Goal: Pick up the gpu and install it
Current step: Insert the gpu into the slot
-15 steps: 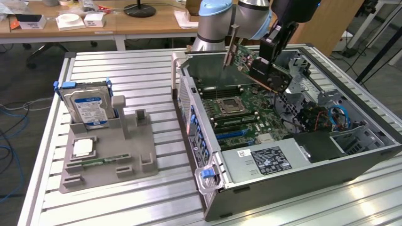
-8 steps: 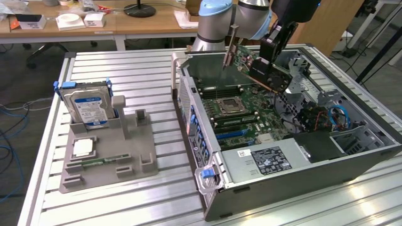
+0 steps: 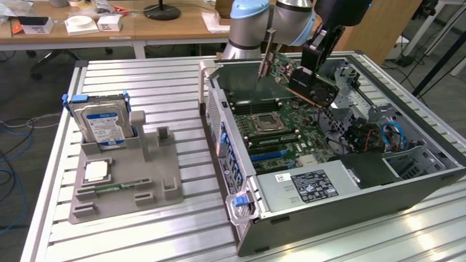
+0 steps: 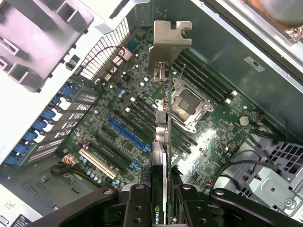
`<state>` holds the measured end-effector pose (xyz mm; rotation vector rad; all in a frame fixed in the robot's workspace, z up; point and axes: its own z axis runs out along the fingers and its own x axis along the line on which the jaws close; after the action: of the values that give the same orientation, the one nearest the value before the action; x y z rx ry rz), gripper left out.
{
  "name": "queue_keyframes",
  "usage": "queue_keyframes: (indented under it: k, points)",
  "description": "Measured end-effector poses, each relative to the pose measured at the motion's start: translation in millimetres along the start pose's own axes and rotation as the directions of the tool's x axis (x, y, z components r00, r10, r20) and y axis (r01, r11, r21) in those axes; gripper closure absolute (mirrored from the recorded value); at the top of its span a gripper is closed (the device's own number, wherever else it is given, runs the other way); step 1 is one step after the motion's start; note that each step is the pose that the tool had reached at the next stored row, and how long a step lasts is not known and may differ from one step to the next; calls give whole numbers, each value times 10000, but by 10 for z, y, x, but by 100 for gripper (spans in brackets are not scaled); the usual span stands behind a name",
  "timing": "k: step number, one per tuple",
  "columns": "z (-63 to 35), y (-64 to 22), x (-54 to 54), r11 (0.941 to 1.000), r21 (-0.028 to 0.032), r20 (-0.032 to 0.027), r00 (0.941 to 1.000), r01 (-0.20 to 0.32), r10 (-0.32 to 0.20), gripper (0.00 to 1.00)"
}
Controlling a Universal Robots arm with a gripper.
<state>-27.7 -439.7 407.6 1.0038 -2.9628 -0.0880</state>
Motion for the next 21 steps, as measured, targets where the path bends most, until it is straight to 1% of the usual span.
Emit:
queue_keyframes:
  k: [21]
  points:
    - [0,0,0,9995,-6,-16,9995,323,-323,74]
